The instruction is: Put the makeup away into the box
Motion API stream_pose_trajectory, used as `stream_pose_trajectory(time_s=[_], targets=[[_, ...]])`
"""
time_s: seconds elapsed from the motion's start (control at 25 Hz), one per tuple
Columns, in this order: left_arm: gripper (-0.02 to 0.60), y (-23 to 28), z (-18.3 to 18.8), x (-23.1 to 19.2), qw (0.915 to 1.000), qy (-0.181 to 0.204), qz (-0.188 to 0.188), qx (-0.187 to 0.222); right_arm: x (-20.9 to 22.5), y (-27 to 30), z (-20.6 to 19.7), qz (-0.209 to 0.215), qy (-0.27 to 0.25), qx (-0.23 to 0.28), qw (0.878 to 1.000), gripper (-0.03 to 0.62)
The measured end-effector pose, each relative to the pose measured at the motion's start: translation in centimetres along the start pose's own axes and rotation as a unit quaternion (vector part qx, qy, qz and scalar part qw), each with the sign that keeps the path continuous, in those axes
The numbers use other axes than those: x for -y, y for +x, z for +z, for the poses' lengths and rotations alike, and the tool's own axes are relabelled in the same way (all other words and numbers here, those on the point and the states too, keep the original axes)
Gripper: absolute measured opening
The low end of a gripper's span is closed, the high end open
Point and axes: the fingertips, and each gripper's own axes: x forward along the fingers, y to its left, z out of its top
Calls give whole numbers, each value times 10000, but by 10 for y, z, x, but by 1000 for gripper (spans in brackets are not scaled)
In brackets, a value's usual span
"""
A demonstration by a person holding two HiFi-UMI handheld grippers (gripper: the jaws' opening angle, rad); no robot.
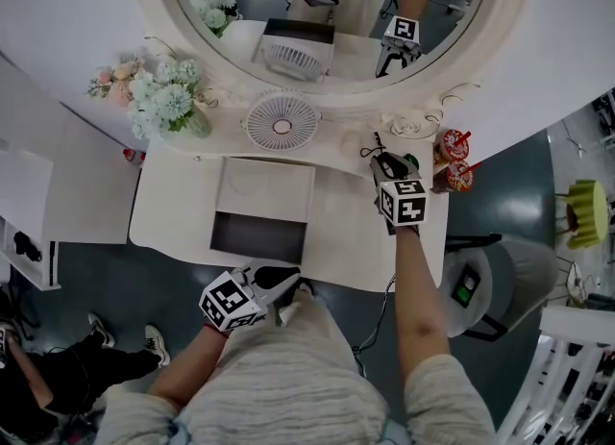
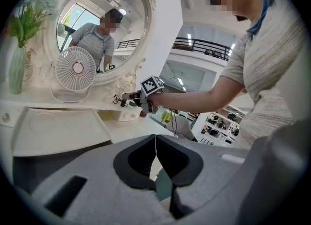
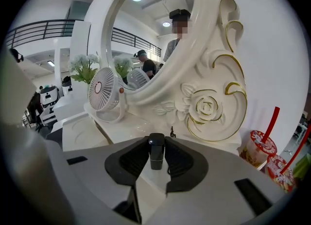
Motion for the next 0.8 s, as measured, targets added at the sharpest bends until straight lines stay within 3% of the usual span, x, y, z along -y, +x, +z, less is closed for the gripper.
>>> stream_pose_trajectory(time_s=[0.8], targets=[[14,-4,1,-2,10000,2,81,47,0,-3,7,-97,42,153,9998,95]])
